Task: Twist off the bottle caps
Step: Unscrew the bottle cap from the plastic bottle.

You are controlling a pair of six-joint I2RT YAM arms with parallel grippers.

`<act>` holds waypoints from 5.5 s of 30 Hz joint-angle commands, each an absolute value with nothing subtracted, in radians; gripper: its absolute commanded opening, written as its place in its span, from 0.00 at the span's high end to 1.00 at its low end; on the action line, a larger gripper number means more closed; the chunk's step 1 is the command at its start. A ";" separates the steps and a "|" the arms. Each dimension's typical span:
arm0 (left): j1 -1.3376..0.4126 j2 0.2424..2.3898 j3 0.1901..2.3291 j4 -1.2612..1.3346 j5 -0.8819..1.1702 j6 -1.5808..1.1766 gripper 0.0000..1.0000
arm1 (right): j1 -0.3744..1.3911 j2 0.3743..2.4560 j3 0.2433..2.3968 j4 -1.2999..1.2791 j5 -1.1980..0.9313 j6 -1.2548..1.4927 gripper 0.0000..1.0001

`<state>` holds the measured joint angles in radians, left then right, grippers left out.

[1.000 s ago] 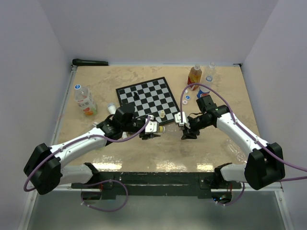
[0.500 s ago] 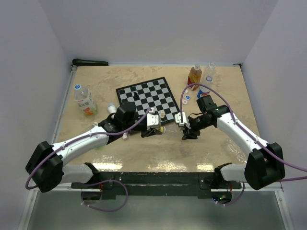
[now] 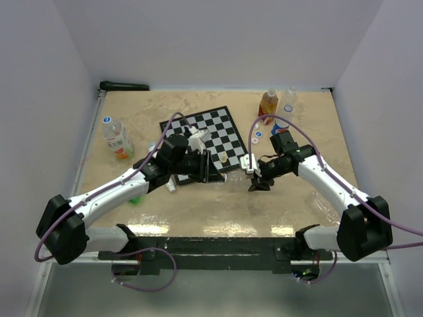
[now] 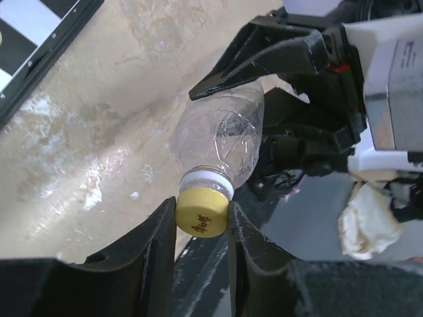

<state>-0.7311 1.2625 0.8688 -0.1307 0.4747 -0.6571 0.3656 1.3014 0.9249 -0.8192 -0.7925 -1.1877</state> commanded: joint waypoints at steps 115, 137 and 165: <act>-0.747 1.126 0.683 0.195 0.666 0.568 0.21 | 0.368 1.299 0.925 -0.830 -0.801 -1.173 0.98; -0.759 1.186 0.716 0.227 0.703 0.477 0.60 | 0.368 1.299 0.925 -0.830 -0.799 -1.172 0.98; -0.733 1.201 0.856 -0.163 0.336 -0.814 1.00 | 0.368 1.296 0.922 -0.828 -0.798 -1.166 0.98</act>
